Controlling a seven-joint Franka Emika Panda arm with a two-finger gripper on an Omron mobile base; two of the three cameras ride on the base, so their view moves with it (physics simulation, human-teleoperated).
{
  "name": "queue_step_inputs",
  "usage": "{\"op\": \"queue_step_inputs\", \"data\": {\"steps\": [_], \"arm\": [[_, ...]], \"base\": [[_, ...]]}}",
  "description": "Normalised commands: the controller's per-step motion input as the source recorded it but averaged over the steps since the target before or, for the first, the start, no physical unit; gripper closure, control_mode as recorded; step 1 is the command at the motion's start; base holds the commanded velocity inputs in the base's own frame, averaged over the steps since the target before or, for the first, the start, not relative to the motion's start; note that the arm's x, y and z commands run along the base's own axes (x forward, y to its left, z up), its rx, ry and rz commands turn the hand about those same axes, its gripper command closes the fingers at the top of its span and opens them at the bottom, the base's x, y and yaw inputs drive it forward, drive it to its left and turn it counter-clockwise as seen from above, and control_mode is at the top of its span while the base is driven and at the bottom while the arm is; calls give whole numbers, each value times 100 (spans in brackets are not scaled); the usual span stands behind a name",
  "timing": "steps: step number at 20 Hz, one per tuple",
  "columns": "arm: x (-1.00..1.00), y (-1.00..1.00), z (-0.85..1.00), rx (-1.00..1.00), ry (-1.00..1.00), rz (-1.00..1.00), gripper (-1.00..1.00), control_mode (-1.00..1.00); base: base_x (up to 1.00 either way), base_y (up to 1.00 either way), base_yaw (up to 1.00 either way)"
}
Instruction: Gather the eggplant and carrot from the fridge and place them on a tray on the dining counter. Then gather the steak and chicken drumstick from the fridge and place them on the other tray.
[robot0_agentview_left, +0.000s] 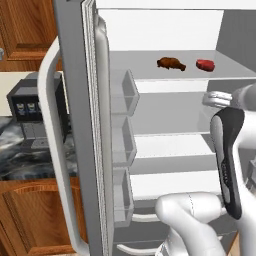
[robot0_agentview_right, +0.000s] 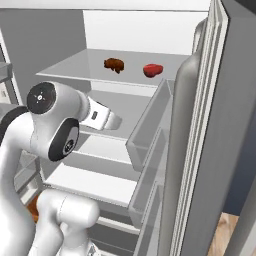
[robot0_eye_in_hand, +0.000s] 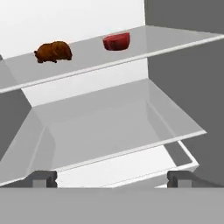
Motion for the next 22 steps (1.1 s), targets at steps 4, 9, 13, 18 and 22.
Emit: {"op": "queue_step_inputs", "data": {"steps": [4, 9, 13, 18, 22], "arm": [[17, 20, 95, -14, -3, 0, -100, -100], [38, 20, 77, -13, 0, 0, -100, -100], [64, 9, 33, -5, -1, 2, -100, -100], [54, 2, 0, -3, 6, 3, -100, -100], [53, 0, -14, -2, 9, 2, -100, -100]], "base": [[0, 0, 0], [0, 0, 0], [0, 0, 0], [0, 0, 0], [0, 0, 0]]}}
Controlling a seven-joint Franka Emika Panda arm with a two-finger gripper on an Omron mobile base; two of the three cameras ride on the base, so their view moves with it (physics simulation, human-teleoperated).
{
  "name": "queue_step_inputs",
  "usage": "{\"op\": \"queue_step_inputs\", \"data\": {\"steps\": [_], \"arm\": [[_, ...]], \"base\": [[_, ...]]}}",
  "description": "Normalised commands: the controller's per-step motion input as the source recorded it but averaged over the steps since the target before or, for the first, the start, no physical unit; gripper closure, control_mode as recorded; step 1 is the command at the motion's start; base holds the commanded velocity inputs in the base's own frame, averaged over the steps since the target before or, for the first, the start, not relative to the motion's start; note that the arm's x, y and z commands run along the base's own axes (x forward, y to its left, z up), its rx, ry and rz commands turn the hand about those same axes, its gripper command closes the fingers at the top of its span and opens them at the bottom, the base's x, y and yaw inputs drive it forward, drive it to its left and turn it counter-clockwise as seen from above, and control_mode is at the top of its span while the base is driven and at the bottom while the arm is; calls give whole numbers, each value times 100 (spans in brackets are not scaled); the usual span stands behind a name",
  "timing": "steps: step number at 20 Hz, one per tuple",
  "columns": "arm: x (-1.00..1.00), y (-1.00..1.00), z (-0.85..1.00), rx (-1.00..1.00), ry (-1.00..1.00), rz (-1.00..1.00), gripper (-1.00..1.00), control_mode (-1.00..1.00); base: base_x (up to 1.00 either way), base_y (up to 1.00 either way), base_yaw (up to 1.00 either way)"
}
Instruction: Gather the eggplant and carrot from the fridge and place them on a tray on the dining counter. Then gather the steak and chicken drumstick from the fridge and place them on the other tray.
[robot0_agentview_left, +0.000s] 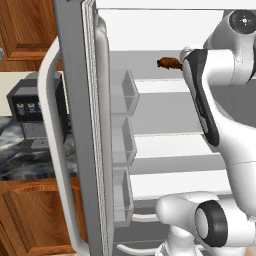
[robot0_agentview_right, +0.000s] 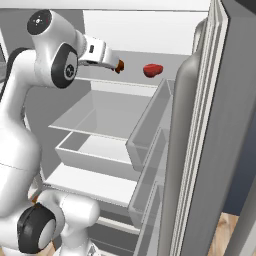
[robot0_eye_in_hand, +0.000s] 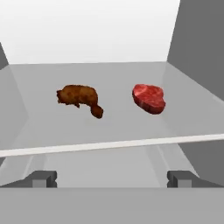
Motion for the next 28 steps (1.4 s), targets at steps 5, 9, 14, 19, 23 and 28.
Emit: {"op": "queue_step_inputs", "data": {"steps": [5, 9, 14, 19, 23, 28], "arm": [[64, -1, -28, -2, 8, 5, -100, -100], [58, -3, -23, 0, 0, 8, -100, -100], [48, -8, -16, 0, 0, 7, -100, -100], [52, -4, -15, 0, 0, 4, -100, -100], [58, -2, -12, 0, 0, 3, -100, -100], [56, -16, -18, 0, 5, 0, -100, -100]], "base": [[0, 0, 0], [0, 0, 0], [0, 0, 0], [0, 0, 0], [0, 0, 0], [0, 0, 0]]}}
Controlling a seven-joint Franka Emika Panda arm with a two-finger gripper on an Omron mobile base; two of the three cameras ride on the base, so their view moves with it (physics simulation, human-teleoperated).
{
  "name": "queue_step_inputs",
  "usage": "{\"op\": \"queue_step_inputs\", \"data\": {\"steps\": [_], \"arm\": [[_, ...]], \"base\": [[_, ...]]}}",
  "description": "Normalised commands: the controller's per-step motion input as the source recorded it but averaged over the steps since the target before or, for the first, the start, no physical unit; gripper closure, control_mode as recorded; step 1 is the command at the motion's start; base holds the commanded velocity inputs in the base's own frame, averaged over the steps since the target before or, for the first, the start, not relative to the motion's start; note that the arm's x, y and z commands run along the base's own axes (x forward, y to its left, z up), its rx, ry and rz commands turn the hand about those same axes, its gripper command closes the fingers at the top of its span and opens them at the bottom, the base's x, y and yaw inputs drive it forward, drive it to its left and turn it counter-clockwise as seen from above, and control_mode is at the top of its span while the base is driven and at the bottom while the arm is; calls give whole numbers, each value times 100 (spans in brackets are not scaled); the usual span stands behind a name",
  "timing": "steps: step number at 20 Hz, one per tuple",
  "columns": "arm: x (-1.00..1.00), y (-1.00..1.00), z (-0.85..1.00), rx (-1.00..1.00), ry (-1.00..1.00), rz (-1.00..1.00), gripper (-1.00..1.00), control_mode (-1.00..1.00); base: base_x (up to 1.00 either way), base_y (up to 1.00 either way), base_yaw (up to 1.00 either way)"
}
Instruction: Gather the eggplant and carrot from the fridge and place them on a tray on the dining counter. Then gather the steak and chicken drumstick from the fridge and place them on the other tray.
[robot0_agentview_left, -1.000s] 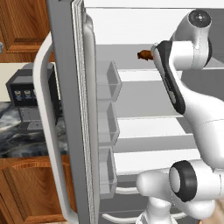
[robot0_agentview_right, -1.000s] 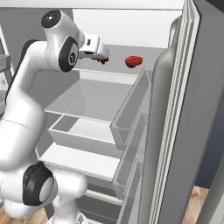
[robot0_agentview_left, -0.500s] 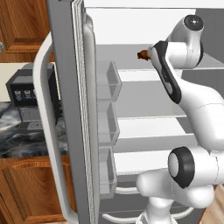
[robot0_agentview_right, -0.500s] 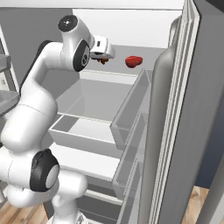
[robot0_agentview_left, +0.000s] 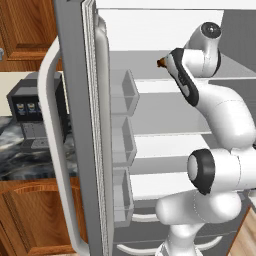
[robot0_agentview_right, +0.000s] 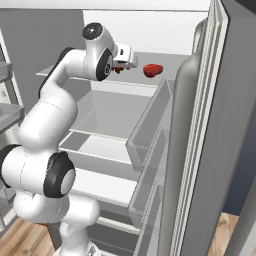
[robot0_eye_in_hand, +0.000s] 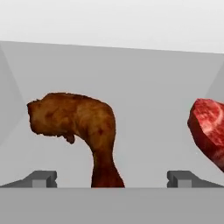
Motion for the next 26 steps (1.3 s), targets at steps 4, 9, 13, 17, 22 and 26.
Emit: {"op": "queue_step_inputs", "data": {"steps": [4, 9, 13, 17, 22, 26], "arm": [[46, -6, -14, 0, 4, 0, -100, -100], [27, 0, -6, 0, 0, 3, -100, -100], [20, 5, -13, 0, 1, 2, -100, -100], [11, 10, -26, -1, 3, 0, 100, -100], [2, 11, -24, 0, 0, 1, 100, -100], [1, 16, -16, 0, 0, 2, 100, -100]], "base": [[0, 0, 0], [0, 0, 0], [0, 0, 0], [0, 0, 0], [0, 0, 0], [0, 0, 0]]}}
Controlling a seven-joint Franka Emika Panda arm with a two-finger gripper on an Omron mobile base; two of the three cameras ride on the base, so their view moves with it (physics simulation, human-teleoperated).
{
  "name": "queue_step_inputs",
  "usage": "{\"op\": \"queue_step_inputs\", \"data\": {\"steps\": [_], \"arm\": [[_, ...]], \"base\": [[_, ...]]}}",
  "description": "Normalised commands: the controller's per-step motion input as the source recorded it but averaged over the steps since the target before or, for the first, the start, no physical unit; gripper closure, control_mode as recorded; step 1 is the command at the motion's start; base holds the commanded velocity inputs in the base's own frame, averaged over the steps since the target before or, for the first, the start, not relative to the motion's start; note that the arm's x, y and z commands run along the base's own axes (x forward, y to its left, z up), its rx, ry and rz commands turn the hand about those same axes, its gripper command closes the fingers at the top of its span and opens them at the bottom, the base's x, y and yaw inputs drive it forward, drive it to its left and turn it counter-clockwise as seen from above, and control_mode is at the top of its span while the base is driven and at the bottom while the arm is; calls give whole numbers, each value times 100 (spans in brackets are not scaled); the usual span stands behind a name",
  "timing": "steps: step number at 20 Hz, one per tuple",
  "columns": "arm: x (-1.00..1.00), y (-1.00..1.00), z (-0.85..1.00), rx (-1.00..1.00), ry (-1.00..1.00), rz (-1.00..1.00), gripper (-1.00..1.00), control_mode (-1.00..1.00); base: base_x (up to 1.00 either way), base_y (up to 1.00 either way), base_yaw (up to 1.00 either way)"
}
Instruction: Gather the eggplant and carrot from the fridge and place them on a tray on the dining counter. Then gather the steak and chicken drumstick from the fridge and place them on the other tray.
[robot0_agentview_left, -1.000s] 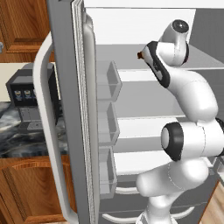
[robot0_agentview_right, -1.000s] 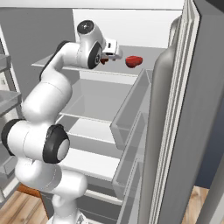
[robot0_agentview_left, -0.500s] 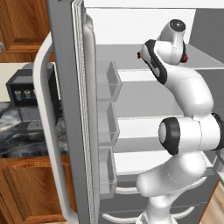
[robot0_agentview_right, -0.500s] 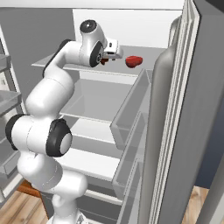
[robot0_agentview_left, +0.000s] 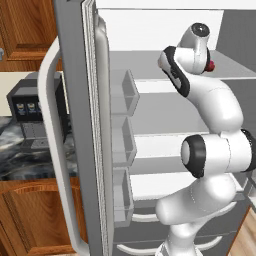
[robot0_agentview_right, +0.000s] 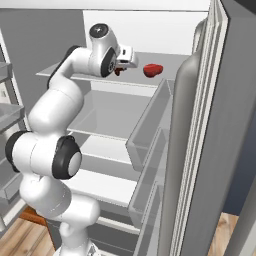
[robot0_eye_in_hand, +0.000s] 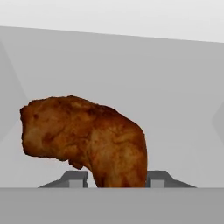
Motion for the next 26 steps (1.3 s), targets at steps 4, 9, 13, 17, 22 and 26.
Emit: {"op": "queue_step_inputs", "data": {"steps": [4, 9, 13, 17, 22, 26], "arm": [[-26, 2, 0, 0, -5, 0, 100, -100], [-59, -3, 1, 0, -8, 0, 100, -100], [-79, -3, 5, 0, -8, 0, 100, -100], [-85, 0, 22, 0, -5, 0, 100, -100], [-90, 0, 20, 0, -3, 0, 100, -100], [-96, -6, 18, 0, -2, 0, 100, -100]], "base": [[0, 0, 0], [0, 0, 0], [0, 0, 0], [0, 0, 0], [0, 0, 0], [0, 0, 0]]}}
